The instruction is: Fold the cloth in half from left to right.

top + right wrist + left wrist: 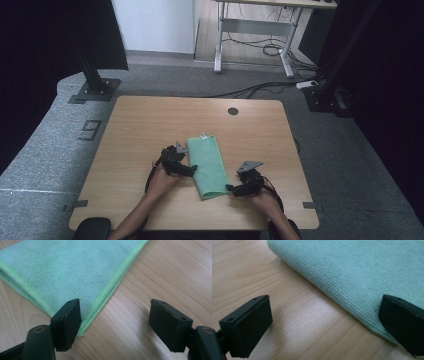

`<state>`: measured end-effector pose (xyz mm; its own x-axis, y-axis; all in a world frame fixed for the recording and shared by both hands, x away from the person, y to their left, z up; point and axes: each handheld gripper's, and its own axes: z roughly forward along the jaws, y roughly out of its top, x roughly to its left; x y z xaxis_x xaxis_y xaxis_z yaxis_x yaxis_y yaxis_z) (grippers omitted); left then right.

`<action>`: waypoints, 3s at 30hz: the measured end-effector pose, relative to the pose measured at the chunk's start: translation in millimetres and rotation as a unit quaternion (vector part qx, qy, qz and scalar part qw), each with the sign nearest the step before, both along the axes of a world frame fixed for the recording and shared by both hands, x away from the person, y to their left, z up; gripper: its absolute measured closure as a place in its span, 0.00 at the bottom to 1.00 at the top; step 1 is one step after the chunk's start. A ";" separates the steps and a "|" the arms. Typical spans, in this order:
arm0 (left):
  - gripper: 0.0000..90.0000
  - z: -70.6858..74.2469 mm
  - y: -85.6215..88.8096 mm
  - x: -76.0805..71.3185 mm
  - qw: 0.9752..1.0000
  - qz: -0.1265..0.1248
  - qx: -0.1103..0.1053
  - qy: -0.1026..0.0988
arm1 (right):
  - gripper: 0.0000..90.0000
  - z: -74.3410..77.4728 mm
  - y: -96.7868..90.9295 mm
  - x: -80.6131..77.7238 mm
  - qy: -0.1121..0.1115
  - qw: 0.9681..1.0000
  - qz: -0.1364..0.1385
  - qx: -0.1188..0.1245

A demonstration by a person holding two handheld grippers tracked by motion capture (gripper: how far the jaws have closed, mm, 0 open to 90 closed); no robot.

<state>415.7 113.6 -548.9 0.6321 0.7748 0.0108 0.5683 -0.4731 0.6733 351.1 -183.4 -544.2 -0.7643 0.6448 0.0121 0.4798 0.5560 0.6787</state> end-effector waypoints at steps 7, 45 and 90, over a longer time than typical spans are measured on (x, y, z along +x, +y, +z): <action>0.00 1.0 3.7 13.7 1.000 0.000 0.008 -0.002 | 0.21 -2.0 13.4 -2.6 -0.007 1.000 0.005 0.002; 0.00 6.9 15.1 51.2 1.000 0.021 0.004 -0.006 | 0.19 -0.1 39.9 29.0 0.002 1.000 -0.014 0.014; 0.00 13.8 78.1 -71.5 0.999 -0.026 0.006 -0.028 | 0.00 8.9 -20.6 7.6 -0.022 0.998 -0.065 0.012</action>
